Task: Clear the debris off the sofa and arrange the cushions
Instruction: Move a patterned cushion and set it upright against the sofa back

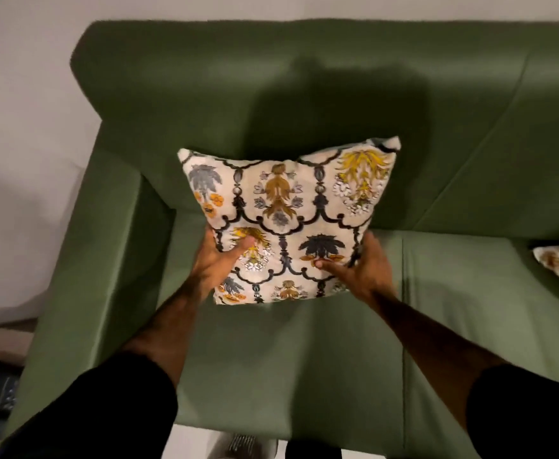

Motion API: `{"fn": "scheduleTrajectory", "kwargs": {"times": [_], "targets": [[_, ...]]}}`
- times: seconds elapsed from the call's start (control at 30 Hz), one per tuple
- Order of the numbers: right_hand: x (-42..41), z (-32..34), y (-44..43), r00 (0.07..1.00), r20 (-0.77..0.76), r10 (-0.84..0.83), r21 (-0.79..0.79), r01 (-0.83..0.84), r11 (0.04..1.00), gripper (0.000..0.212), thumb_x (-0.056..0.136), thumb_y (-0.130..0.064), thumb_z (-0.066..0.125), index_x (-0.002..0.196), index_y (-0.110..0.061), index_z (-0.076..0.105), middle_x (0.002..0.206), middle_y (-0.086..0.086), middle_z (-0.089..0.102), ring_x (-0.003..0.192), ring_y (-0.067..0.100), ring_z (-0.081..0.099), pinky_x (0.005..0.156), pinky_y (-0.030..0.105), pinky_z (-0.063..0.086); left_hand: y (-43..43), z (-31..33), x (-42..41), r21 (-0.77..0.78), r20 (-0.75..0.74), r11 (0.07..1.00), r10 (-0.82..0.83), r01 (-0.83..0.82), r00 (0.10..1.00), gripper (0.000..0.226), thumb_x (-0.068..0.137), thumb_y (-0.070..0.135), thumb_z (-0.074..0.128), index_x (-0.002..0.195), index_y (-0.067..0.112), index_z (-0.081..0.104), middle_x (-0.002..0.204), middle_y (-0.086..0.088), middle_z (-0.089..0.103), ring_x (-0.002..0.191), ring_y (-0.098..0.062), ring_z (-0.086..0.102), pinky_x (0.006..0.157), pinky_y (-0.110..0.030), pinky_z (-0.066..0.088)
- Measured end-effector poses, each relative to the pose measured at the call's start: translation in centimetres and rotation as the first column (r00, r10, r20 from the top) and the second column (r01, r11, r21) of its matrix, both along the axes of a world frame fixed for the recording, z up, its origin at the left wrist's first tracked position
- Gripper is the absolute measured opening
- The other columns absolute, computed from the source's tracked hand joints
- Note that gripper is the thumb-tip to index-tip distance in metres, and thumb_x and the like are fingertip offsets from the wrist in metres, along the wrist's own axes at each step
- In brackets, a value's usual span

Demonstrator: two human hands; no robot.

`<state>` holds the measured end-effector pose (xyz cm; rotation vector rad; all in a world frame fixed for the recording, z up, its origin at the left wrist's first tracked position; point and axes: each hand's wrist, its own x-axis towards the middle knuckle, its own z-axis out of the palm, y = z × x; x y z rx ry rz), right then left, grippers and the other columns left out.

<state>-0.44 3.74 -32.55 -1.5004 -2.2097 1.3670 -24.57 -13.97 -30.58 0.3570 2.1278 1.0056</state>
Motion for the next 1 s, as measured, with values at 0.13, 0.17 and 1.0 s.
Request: {"fn": "scheduleTrajectory", "kwargs": {"times": [0.13, 0.17, 1.0], "targets": [[2.3, -0.7, 1.3, 0.991, -0.134, 0.003, -0.194, -0.029, 0.981, 0.101, 0.044, -0.075, 0.083, 0.13, -0.043, 0.041, 0.122, -0.019, 0.062, 0.104, 0.008, 0.067, 0.084, 0.036, 0.061, -0.5, 0.1, 3.3, 0.184, -0.016, 0.971, 0.157, -0.152, 0.987, 0.085, 0.076, 0.053, 0.082, 0.147, 0.039, 0.037, 0.142, 0.012, 0.059, 0.129, -0.008, 0.058, 0.105, -0.033, 0.046], [3.1, -0.9, 1.4, 0.986, -0.167, 0.007, -0.224, -0.045, 0.974, 0.1, 0.046, -0.072, 0.085, 0.132, -0.046, 0.04, 0.121, -0.024, 0.06, 0.104, 0.004, 0.066, 0.084, 0.032, 0.061, -0.8, -0.2, 4.5, 0.239, 0.001, 0.939, 0.255, -0.248, 0.967, 0.076, 0.082, 0.046, 0.079, 0.147, 0.031, 0.042, 0.14, 0.008, 0.062, 0.127, -0.012, 0.06, 0.102, -0.032, 0.049], [54.0, 4.1, 26.6, 0.631, -0.2, -0.75, -0.127, 0.742, 0.658, 0.117, 0.055, -0.049, 0.093, 0.15, -0.032, 0.026, 0.147, -0.014, 0.048, 0.131, 0.01, 0.051, 0.111, 0.045, 0.043, 44.0, 1.2, 49.8, 0.197, 0.168, 0.784, -0.618, 0.588, 0.768, 0.133, 0.06, 0.038, 0.095, 0.159, 0.026, 0.007, 0.163, -0.008, 0.028, 0.146, -0.023, 0.034, 0.118, -0.036, 0.03]]}}
